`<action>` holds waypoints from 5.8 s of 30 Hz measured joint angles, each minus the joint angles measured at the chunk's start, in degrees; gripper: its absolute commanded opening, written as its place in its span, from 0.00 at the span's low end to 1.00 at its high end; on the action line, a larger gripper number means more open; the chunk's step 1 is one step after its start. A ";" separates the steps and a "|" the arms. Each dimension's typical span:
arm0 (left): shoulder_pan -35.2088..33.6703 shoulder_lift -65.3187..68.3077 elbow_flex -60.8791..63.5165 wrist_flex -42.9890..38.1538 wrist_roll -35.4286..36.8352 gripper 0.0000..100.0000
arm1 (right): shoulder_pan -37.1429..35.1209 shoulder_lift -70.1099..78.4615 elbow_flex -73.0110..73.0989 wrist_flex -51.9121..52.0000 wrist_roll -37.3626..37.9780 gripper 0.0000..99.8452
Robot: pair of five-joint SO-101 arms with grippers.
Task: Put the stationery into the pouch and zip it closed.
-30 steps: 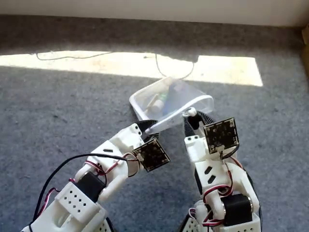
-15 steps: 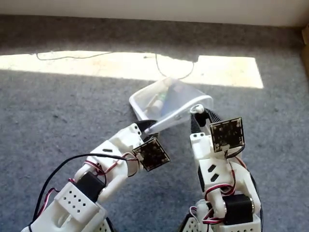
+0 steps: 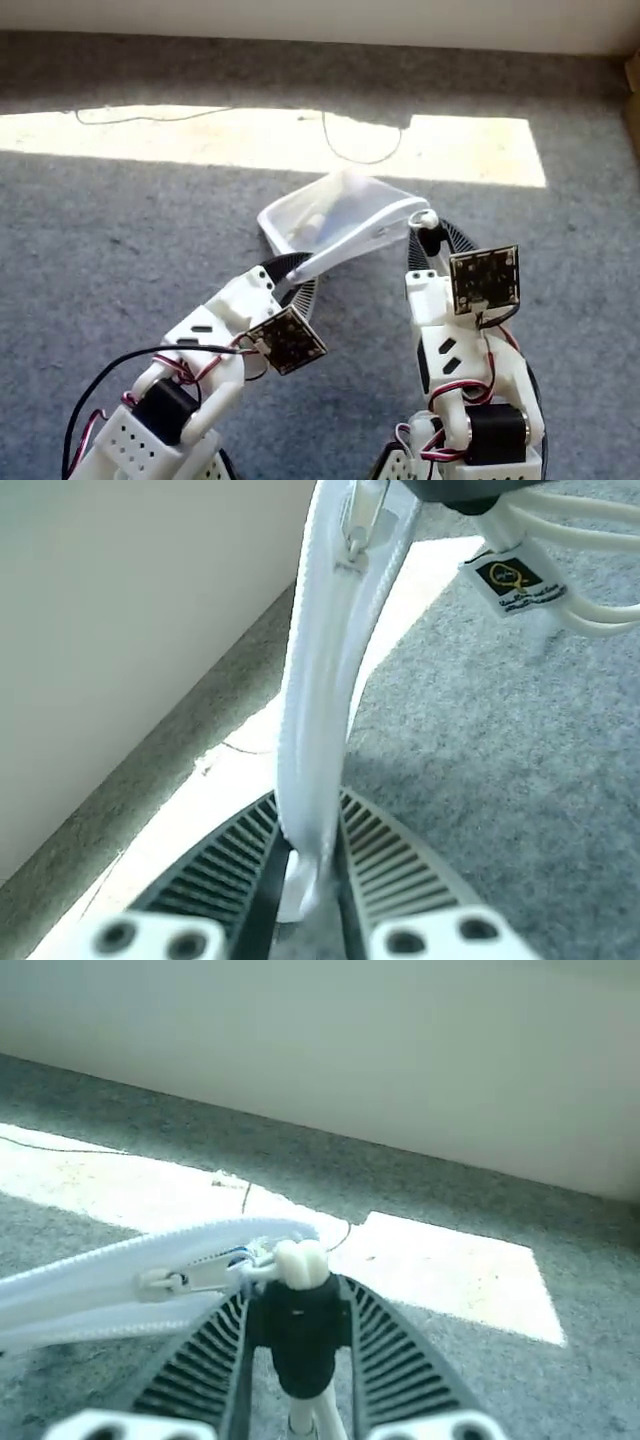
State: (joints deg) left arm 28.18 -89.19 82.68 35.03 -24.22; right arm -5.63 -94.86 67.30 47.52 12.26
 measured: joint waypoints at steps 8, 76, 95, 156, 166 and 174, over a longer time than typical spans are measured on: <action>0.00 -3.16 0.09 1.67 0.09 0.00 | 0.79 0.00 0.00 -0.53 0.00 0.01; -0.26 -4.13 -0.09 1.23 0.00 0.01 | 16.97 0.09 0.09 -5.01 -8.44 0.17; -2.02 -4.57 0.00 1.67 0.09 0.01 | 16.88 -9.76 -15.21 13.27 -5.71 0.17; -0.53 -4.66 -12.66 35.87 9.41 0.29 | 0.00 -9.85 5.63 34.11 -11.25 0.01; -0.53 -5.36 -16.26 39.21 13.36 0.28 | 0.00 -9.58 7.56 34.11 -11.25 0.01; -0.53 -5.36 -16.26 39.21 13.36 0.24 | 0.00 -9.49 17.85 19.87 -11.25 0.01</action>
State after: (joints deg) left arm 27.65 -94.55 66.42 74.24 -10.86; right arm -5.63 -104.35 85.14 67.38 1.01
